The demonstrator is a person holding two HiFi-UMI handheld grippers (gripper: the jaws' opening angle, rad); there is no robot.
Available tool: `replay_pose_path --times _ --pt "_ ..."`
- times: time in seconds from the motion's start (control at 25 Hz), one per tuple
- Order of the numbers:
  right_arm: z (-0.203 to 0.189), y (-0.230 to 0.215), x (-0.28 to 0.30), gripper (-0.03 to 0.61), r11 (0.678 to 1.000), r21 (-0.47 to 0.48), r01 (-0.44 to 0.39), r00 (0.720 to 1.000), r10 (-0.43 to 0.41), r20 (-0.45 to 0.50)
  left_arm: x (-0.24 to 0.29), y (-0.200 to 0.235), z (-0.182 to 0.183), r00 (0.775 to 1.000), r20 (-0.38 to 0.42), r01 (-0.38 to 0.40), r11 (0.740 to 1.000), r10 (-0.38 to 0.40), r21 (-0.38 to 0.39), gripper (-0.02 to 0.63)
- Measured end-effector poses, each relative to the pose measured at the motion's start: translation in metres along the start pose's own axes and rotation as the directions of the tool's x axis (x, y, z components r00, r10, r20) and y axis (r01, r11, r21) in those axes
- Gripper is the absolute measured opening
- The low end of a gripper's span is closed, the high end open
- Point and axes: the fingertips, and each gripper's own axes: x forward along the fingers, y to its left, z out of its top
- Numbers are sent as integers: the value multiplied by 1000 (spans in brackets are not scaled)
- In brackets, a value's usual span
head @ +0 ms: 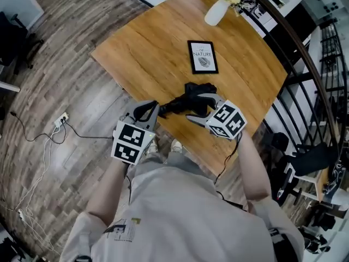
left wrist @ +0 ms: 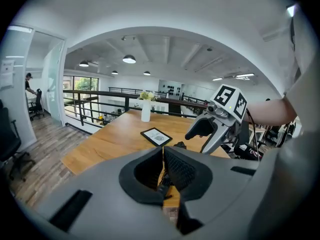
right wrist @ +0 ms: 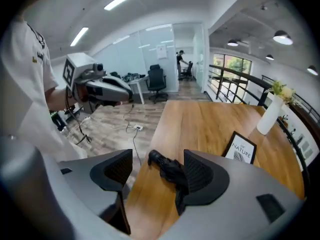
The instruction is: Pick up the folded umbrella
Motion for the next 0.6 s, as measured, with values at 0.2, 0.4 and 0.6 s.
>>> replay_pose_path --times 0.2,0.4,0.6 --pt "-22 -19 37 333 996 -4 -92 989 91 -113 28 5 -21 998 -59 12 999 -14 -44 25" --pt "-53 -37 67 334 986 -60 -157 957 137 -254 50 13 -45 991 -134 13 996 -25 -89 25" --pt "-81 -63 91 342 968 -143 -206 916 139 -377 71 12 -64 979 -199 22 993 -46 -120 25"
